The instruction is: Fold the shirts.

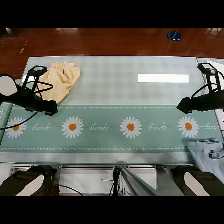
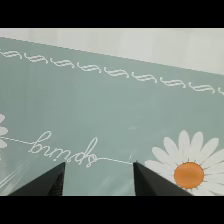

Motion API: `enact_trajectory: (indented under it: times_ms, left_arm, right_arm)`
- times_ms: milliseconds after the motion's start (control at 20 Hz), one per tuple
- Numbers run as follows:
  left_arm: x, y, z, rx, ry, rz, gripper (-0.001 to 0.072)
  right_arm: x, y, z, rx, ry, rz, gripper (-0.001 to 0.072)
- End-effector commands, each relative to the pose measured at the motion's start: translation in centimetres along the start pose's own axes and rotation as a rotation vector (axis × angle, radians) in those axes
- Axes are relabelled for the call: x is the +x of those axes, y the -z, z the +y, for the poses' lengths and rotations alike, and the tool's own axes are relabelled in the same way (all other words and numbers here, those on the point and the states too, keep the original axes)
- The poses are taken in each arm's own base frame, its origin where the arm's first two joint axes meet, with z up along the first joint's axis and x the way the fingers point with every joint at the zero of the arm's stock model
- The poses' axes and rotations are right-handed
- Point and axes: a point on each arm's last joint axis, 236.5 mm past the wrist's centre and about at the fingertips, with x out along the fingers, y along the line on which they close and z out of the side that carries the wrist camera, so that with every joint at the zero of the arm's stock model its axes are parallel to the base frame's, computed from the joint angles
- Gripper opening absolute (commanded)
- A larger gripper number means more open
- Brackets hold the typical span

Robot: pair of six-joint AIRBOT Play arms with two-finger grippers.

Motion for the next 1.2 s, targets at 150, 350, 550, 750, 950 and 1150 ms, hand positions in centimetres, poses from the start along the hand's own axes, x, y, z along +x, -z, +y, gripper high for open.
enact_trajectory:
  times_ms: [150,350,550,750,950,1150]
  left_arm:
    - [0.0,0.0,0.0,0.001,0.000,-0.001,0.0594]
    - [0.0,0.0,0.0,0.000,0.000,-0.001,0.0594]
    - [0.0,0.0,0.0,0.000,0.000,-0.001,0.0594]
    - [0.0,0.0,0.0,0.001,0.000,-0.001,0.0594]
    - [0.2,0.0,0.0,0.000,0.002,0.005,0.0594]
    - [0.3,0.1,-0.1,-0.001,0.004,0.015,0.0594]
  right_arm:
    - [-0.1,0.0,0.0,0.000,0.000,-0.002,0.0476]
    - [-0.1,0.0,0.0,0.000,0.000,-0.002,0.0476]
    - [-0.1,0.0,0.0,-0.001,0.000,-0.002,0.0476]
    - [-0.1,-0.2,0.0,0.000,0.001,-0.008,0.0476]
    - [-0.1,-1.9,-0.4,0.001,0.017,-0.080,0.0476]
    - [-0.2,-2.2,-0.5,0.001,0.021,-0.093,0.0476]
